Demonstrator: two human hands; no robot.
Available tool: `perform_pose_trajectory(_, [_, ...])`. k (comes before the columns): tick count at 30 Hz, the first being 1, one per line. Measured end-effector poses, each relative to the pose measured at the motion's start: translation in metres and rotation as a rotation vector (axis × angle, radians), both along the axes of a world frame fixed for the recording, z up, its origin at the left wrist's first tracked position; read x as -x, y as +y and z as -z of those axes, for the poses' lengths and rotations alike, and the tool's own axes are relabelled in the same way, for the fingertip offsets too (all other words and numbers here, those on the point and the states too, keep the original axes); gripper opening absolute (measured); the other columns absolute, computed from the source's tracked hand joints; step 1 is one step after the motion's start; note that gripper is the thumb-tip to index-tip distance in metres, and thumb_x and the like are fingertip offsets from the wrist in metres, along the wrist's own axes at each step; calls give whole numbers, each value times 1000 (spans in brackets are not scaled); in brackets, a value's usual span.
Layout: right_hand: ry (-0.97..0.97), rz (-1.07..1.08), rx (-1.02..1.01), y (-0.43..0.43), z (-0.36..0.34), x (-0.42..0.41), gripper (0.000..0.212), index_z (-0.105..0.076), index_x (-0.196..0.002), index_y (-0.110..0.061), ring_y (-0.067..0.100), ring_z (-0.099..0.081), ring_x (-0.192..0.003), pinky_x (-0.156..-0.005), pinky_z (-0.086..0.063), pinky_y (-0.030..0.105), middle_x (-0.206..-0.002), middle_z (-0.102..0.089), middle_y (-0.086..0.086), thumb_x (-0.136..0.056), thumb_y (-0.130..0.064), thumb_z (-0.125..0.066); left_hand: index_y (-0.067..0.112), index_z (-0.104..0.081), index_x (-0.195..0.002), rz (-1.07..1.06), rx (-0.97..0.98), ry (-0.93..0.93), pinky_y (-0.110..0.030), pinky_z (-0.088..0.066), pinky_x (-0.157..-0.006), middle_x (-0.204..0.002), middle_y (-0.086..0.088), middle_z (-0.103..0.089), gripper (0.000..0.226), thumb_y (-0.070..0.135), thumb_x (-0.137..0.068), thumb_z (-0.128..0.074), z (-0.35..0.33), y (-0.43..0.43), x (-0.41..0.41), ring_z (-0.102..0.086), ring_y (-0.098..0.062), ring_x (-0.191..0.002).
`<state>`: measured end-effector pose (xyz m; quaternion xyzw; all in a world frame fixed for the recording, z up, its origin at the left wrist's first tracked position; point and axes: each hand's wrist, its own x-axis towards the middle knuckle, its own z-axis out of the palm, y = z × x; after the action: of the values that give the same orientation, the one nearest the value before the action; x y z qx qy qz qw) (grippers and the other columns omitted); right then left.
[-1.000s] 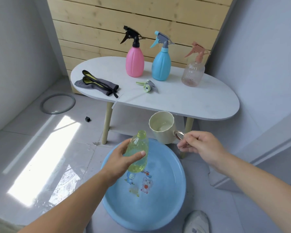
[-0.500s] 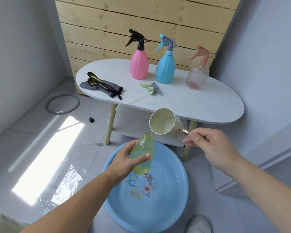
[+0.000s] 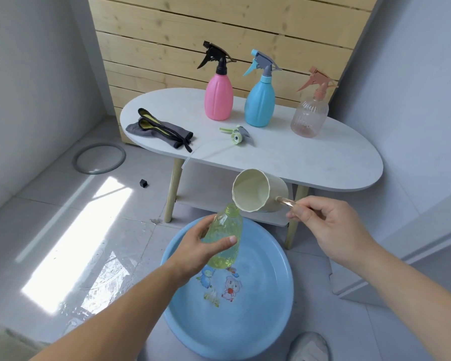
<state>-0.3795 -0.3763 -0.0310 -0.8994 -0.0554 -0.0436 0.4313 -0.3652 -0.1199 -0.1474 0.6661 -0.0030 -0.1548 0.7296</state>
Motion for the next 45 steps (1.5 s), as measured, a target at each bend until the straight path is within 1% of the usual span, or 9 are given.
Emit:
perform_pose_trajectory(4, [-13,-11,2,2,-2,0,22,-74,-80,-29,33,-65,-87,-85,-50,44,-82,-74,-3,-97,-25,-60,34,-69,-128,3,2,6,-35,-57,-101,-121,10,-75,58,33,-74,-93,1,0,0,-71,-11,-116])
perform_pose_trajectory(8, [-22,-7,12,3,-5,1,20,-74,-80,-26,20,-64,-85,-74,-46,20,-83,-73,-11,-96,-22,-62,33,-69,-128,4,-1,3,-35,-58,-100,-120,9,-76,60,35,-74,-93,2,0,-1,-71,-14,-116])
perform_pose_trajectory(10, [-31,-3,18,4,-8,2,20,-74,-80,-26,14,-64,-84,-72,-44,14,-83,-72,-14,-95,-21,-62,35,-69,-125,1,3,4,-35,-59,-98,-117,11,-76,57,35,-72,-90,2,0,-1,-72,-13,-113])
perform_pose_trajectory(14, [-59,-10,31,4,-8,2,18,-74,-82,-24,17,-63,-85,-79,-46,27,-85,-72,-9,-95,-20,-62,39,-69,-121,-2,-1,4,-31,-58,-96,-113,15,-77,50,29,-76,-89,1,0,0,-72,-10,-111])
perform_pose_trajectory(20, [-115,-34,69,5,-10,2,17,-73,-82,-25,8,-61,-87,-72,-40,9,-86,-69,-15,-94,-16,-64,38,-69,-124,-2,-7,4,-24,-58,-92,-116,14,-76,49,25,-80,-88,3,-1,1,-71,-6,-112])
perform_pose_trajectory(24, [-138,-39,78,4,-9,0,17,-73,-83,-25,9,-61,-88,-73,-40,10,-86,-68,-13,-94,-17,-64,41,-69,-125,-1,-27,-3,-28,-54,-101,-122,15,-74,52,32,-77,-89,4,0,1,-67,-2,-117])
perform_pose_trajectory(29, [-161,-53,88,3,-9,0,15,-73,-85,-25,10,-61,-87,-73,-40,11,-85,-67,-15,-94,-18,-64,43,-69,-122,-2,-20,-1,-28,-55,-99,-120,14,-75,50,31,-78,-89,4,0,1,-69,-5,-116])
perform_pose_trajectory(35, [-190,-80,114,4,-9,0,23,-67,-80,-35,11,-57,-80,-68,-39,14,-80,-62,-16,-94,-18,-64,44,-71,-120,0,-15,-6,-32,-55,-101,-122,12,-75,52,35,-74,-91,5,0,1,-69,-7,-117])
perform_pose_trajectory(45, [-245,-99,216,2,-7,-2,15,-69,-82,-25,6,-55,-81,-71,-36,12,-76,-59,-16,-94,-16,-65,44,-71,-120,11,-28,0,-33,-53,-104,-123,13,-75,49,33,-77,-92,6,1,1,-67,-6,-120])
